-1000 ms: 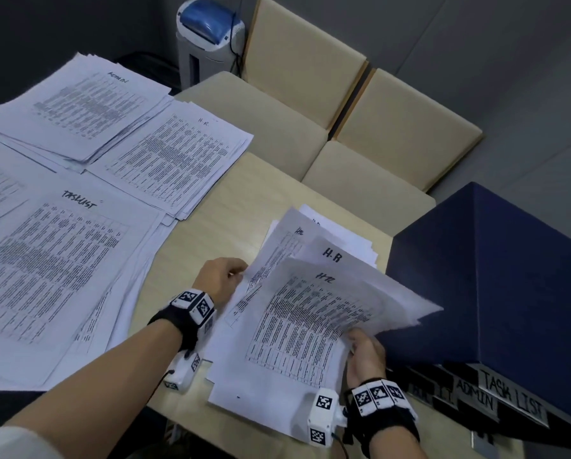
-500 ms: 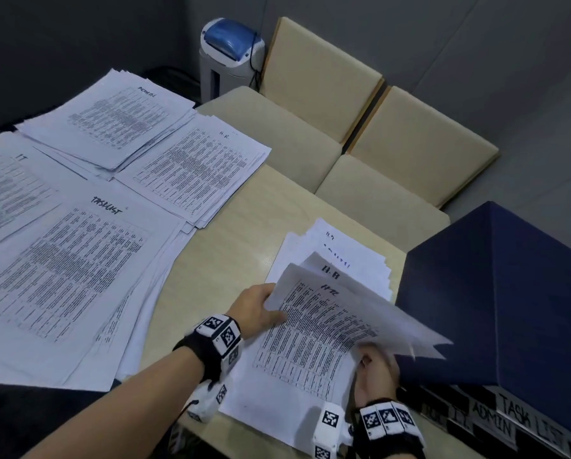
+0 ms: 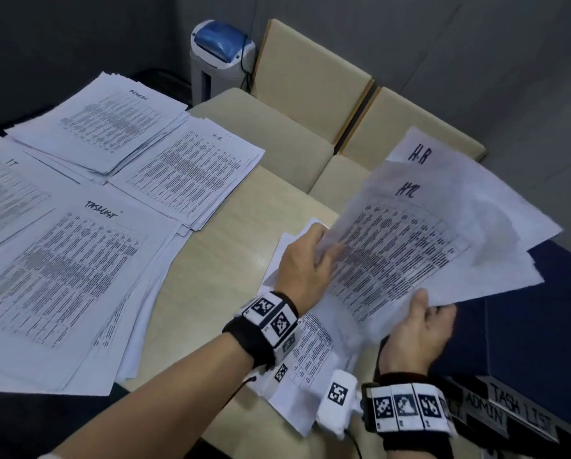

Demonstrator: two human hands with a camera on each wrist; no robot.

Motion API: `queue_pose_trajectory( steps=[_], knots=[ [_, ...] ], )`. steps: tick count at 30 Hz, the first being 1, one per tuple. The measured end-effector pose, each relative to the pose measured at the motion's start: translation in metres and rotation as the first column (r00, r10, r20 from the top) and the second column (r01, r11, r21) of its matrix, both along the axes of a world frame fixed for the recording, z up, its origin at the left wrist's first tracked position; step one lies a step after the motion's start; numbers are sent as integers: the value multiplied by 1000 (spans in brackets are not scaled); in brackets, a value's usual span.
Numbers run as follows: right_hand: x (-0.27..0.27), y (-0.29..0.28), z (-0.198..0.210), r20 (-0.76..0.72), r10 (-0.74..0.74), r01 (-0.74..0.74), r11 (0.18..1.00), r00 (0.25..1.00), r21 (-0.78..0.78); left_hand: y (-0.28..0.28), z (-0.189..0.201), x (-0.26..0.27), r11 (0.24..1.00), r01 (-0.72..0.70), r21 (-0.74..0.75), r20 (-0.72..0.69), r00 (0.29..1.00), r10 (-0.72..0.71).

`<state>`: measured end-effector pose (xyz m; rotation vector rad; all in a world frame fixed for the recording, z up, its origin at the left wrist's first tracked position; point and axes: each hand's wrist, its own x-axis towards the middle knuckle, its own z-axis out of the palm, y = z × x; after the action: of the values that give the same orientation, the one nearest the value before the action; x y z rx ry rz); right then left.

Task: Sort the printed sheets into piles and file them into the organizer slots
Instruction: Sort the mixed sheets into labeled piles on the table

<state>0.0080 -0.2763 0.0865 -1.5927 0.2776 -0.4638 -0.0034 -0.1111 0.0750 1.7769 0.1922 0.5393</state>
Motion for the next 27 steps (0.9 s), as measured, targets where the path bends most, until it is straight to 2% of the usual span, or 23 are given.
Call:
queue_pose_trajectory(
  steps=[2, 3, 4, 6, 8, 11, 14, 19, 23, 27],
  knots=[
    [0, 2, -6, 12, 8, -8, 1000, 1000, -7, 3, -6, -2, 997, 28, -70, -3, 1000, -28],
    [0, 1, -17, -37, 22, -24, 999, 999, -35, 3, -16, -3, 997, 42, -62, -53, 998, -46],
    [-3, 1, -30, -130, 38, -48, 996, 991, -77, 5, -30, -4, 998, 55, -38, -149, 987, -60],
    [-9, -4, -57, -358, 88, -145, 980, 929, -135, 7, -59, -6, 995, 95, 42, -392, 917, -72],
    [-15, -10, -75, -485, 123, -243, 951, 866, -193, 10, -80, -9, 991, 121, 61, -495, 865, -75],
    [-6, -13, -70, -445, 152, -261, 946, 883, -195, 17, -80, -12, 992, 109, -66, -412, 902, -127],
    [10, -10, -56, -397, 219, -307, 936, 891, -173, 22, -73, -17, 988, 58, -146, -359, 927, -107],
    [17, 27, -51, -366, 418, -485, 868, 832, -111, 48, -68, -35, 976, -181, -122, -405, 907, 117],
    [6, 62, -55, -374, 581, -634, 773, 723, -22, 112, -39, -56, 928, -339, -154, -393, 883, 257],
    [-16, 88, -79, -530, 690, -798, 601, 492, 41, 195, -14, -59, 891, -430, -144, -381, 855, 351]
  ],
)
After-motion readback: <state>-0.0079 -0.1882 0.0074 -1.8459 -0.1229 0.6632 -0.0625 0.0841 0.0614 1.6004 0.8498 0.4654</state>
